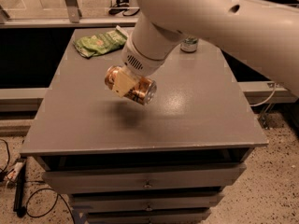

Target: Pick orange can

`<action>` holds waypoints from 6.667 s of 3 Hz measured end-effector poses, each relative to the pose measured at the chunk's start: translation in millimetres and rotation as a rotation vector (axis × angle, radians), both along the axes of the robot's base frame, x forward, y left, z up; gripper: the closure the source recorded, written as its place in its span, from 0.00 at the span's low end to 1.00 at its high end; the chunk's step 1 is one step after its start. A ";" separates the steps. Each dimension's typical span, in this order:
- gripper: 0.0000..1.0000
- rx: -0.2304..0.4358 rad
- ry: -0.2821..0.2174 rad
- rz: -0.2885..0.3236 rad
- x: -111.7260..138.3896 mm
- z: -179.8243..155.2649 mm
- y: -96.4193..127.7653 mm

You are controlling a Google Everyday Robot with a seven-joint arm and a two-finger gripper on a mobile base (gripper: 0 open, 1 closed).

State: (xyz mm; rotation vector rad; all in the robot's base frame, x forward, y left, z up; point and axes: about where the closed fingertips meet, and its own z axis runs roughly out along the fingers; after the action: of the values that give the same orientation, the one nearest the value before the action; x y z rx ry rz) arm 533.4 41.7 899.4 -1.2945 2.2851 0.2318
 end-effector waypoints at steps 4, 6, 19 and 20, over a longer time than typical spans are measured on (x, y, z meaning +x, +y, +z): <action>1.00 0.300 -0.312 0.035 114.1 49.6 31.1; 1.00 0.529 -0.417 0.070 174.2 56.0 84.3; 0.00 0.692 -0.452 -0.084 203.5 -42.7 -24.5; 0.00 0.728 -0.447 -0.152 168.8 -59.9 -76.7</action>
Offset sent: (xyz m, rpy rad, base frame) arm 0.0673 0.0241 0.0367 0.2328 -0.2376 0.0282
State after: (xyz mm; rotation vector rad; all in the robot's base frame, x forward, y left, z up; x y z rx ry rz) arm 702.3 -35.0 839.5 -0.7001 1.6635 0.5874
